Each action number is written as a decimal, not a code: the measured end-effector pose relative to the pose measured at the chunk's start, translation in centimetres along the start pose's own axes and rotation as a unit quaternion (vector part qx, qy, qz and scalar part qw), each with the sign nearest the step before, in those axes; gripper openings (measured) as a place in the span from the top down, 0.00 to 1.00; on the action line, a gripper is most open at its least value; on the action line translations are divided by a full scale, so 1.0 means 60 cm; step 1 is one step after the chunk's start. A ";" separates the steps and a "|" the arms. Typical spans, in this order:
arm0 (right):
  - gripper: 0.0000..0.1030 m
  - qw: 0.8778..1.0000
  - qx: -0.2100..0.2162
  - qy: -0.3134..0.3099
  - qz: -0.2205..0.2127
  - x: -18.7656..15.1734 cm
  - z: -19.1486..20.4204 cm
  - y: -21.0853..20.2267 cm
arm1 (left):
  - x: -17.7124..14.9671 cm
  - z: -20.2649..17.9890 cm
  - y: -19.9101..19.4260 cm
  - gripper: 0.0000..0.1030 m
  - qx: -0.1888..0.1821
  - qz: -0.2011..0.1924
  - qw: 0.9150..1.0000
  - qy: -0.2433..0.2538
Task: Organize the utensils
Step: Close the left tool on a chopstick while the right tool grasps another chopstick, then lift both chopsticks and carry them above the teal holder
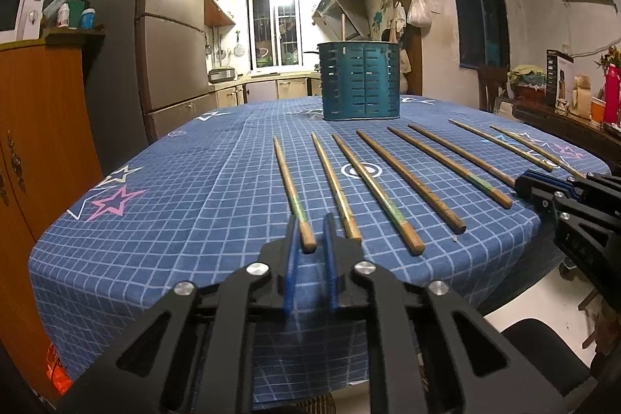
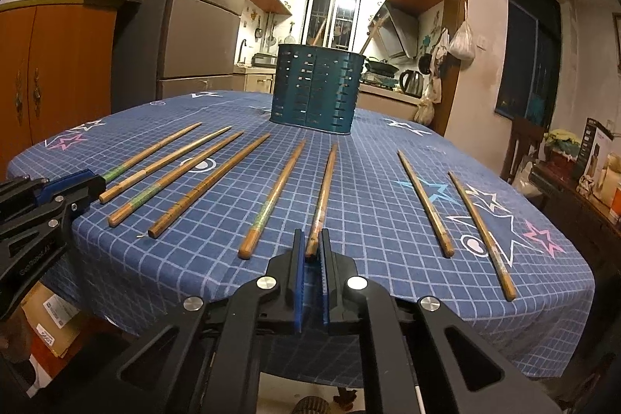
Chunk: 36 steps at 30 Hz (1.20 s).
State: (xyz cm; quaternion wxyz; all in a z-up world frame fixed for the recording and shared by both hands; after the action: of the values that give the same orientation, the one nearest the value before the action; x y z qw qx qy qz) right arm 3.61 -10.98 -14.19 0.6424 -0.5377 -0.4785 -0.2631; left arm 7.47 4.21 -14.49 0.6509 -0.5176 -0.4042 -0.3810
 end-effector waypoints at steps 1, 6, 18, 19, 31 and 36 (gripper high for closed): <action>0.93 1.000 0.001 0.002 0.001 -0.001 0.000 -0.001 | 0.001 0.005 0.002 0.93 0.000 0.004 1.000 -0.004; 0.93 1.000 0.002 0.016 0.003 0.004 -0.014 -0.010 | 0.008 0.023 0.000 0.94 0.008 0.010 1.000 -0.016; 0.93 0.999 0.010 -0.004 -0.046 0.085 -0.042 -0.094 | 0.110 0.065 -0.059 0.95 0.032 -0.043 0.998 -0.031; 0.93 0.998 0.010 -0.007 -0.054 0.098 -0.046 -0.103 | 0.120 0.067 -0.063 0.95 0.032 -0.048 0.998 -0.034; 0.93 0.993 0.045 -0.039 -0.099 0.231 -0.073 -0.146 | 0.271 0.100 -0.099 0.95 0.023 -0.093 0.993 -0.072; 0.93 0.993 0.071 -0.040 -0.090 0.279 -0.087 -0.129 | 0.311 0.099 -0.089 0.95 0.017 -0.101 0.992 -0.068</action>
State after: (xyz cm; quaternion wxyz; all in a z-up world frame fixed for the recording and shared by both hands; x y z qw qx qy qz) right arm 5.49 -15.13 4.40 0.6330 -0.4556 -0.5677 -0.2636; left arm 8.94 7.68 5.47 0.5886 -0.4880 -0.5039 -0.4019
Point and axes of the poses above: each gripper's, at about its wrist camera, not at the fingertips, and y roughly the way its jaws point, z to its left, x to its top, the point moved 7 cm from there along y, roughly the way its jaws point, and after that the axes turned 13 degrees about x, right-handed, at the moved point
